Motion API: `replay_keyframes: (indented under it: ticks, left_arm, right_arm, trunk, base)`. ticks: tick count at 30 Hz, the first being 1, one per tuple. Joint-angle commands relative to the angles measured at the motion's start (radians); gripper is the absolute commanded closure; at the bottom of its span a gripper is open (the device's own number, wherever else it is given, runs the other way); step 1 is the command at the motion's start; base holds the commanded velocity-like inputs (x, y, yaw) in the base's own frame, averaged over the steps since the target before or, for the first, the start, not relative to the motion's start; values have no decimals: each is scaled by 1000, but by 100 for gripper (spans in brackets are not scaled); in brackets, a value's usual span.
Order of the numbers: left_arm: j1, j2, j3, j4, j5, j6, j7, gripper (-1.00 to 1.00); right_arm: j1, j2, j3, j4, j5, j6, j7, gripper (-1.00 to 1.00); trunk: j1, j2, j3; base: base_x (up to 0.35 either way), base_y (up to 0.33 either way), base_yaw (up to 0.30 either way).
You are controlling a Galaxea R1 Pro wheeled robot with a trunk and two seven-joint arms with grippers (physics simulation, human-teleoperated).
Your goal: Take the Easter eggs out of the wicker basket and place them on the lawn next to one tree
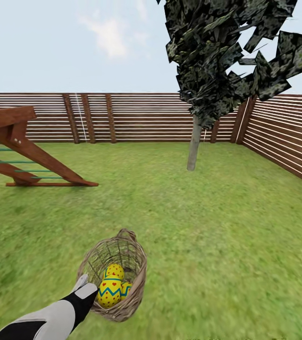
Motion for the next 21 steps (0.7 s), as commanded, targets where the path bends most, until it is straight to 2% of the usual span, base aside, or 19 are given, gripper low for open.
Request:
replay_keyframes:
  ticks: [1,21]
  left_arm:
    - [-1,0,4,-2,-4,-3,3,100]
    - [-1,0,4,-2,-4,-3,1,100]
  right_arm:
    - [-2,0,2,4,2,-5,-4,-100]
    - [-2,2,1,5,-7,-4,-4,-100]
  trunk:
    - [0,-2,-1]
    - [0,-2,12]
  base:
    - [0,0,-281]
    - [0,0,-278]
